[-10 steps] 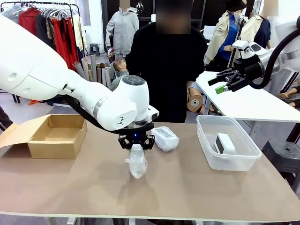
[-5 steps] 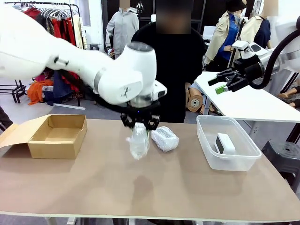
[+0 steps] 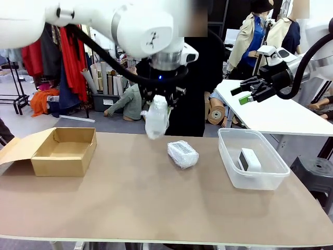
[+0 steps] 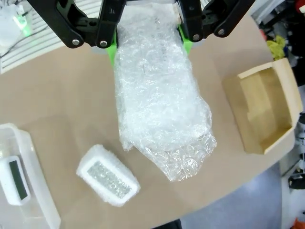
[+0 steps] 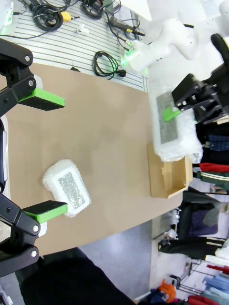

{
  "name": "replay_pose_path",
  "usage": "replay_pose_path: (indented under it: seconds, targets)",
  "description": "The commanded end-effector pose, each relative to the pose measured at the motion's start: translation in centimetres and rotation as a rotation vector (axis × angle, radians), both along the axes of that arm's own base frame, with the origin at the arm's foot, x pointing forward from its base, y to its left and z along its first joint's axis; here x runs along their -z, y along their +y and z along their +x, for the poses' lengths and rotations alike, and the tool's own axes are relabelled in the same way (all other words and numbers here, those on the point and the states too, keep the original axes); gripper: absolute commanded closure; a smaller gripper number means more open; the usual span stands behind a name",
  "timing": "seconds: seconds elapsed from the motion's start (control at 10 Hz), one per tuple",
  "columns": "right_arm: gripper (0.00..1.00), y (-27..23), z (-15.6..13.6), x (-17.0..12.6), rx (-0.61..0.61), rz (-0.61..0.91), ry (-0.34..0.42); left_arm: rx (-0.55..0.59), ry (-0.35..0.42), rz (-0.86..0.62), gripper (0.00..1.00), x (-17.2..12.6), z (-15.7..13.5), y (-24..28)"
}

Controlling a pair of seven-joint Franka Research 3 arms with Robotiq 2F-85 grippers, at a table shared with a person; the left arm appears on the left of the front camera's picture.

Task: Separate and place wrapped and unwrapped clocks.
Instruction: Pick up the Digital clock indicated by the person.

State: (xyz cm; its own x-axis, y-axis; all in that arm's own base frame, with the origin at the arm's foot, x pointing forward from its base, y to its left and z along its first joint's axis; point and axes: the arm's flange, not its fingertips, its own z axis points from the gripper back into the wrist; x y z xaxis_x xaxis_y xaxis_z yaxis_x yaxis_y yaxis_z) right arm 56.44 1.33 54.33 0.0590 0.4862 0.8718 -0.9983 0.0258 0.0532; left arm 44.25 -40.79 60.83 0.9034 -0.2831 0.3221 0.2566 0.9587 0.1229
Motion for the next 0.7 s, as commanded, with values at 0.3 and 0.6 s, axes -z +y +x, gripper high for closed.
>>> replay_pose_path:
  seconds: [0.3,0.6]
  targets:
    - [0.0,0.0,0.0,-0.1,0.001,-0.003,-0.003,0.05,-0.03,0.044,1.0,-4.2,-0.1,-2.0]
    - [0.0,0.0,0.0,-0.1,0.001,-0.003,-0.003,0.028,-0.017,0.023,1.0,-3.8,-0.4,-2.0]
